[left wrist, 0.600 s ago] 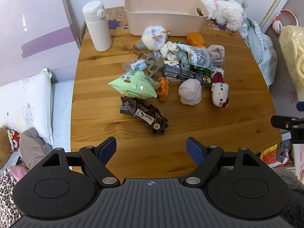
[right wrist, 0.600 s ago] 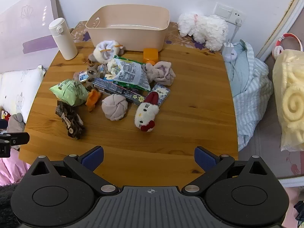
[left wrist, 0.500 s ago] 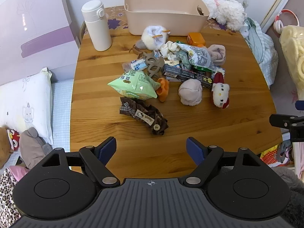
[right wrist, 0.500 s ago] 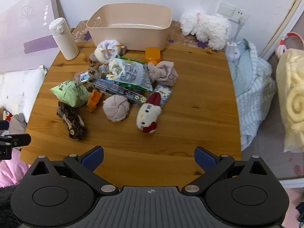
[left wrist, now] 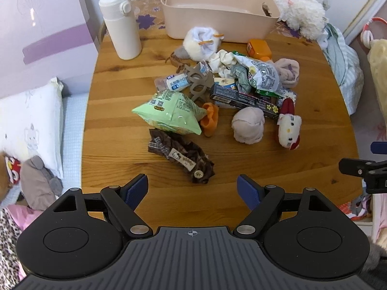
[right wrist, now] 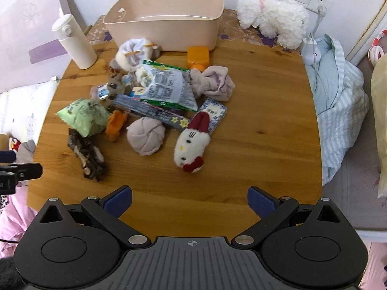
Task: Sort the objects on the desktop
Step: 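Move left tool to the brown plaid cloth while right tool approaches the white Hello Kitty plush, then close left tool on the plaid cloth while right tool closes on the Hello Kitty plush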
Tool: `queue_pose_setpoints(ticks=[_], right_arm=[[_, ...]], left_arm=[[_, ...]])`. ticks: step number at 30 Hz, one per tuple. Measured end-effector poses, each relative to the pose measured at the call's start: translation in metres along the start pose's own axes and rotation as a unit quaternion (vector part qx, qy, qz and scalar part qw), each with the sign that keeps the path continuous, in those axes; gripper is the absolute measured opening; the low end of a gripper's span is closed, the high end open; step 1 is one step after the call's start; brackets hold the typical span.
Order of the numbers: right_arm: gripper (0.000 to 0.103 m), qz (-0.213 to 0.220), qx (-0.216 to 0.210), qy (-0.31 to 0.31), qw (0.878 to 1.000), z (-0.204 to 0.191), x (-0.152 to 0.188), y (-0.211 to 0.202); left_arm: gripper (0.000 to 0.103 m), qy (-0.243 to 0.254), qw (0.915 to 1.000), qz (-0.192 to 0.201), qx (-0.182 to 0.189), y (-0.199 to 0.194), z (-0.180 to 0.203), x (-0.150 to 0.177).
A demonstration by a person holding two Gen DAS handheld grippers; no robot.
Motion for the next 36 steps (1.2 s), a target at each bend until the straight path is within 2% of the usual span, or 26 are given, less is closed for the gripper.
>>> queue_pose_setpoints(ticks=[3, 12, 15, 21, 25, 30, 33, 36], right_arm=[[0.103, -0.006, -0.005, -0.001, 1.0, 0.004, -0.01, 0.011], [0.103, -0.027, -0.018, -0.004, 0.999, 0.006, -0.042, 0.056], [0.103, -0.034, -0.014, -0.006, 0.999, 0.006, -0.048, 0.073], [0.102, -0.049, -0.005, -0.015, 0.999, 0.005, -0.049, 0.105], [0.097, -0.054, -0.003, -0.002, 0.999, 0.009, -0.048, 0.121], [0.096, -0.06, -0.008, 0.028, 0.998, 0.01, -0.051, 0.137], [0.096, -0.062, -0.005, 0.039, 0.997, 0.009, -0.051, 0.146], [0.092, -0.07, -0.009, 0.062, 0.996, 0.012, -0.05, 0.155]], left_arm=[[0.082, -0.013, 0.9999, -0.008, 0.001, 0.009, -0.001, -0.006], [0.082, -0.041, 0.9978, -0.04, -0.034, 0.05, -0.003, -0.017], [0.082, -0.04, 0.9971, -0.042, -0.049, 0.064, -0.003, -0.022], [0.082, -0.059, 0.9952, -0.054, -0.055, 0.095, -0.004, -0.027], [0.082, -0.086, 0.9933, -0.063, -0.045, 0.117, -0.007, -0.025], [0.082, -0.124, 0.9889, -0.076, -0.033, 0.14, -0.017, -0.019], [0.082, -0.138, 0.9866, -0.078, -0.038, 0.15, -0.022, -0.017], [0.082, -0.148, 0.985, -0.076, -0.047, 0.157, -0.026, -0.016]])
Point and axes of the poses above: each gripper's, at about its wrist camera, not at the fingertips, and y roughly the way its jaws point, z to its right, x to its underside, the point moved 2 cm from there along y, roughly the way its jaws point, and after that the axes turned 14 degrees about y, right-handed, at the moved point
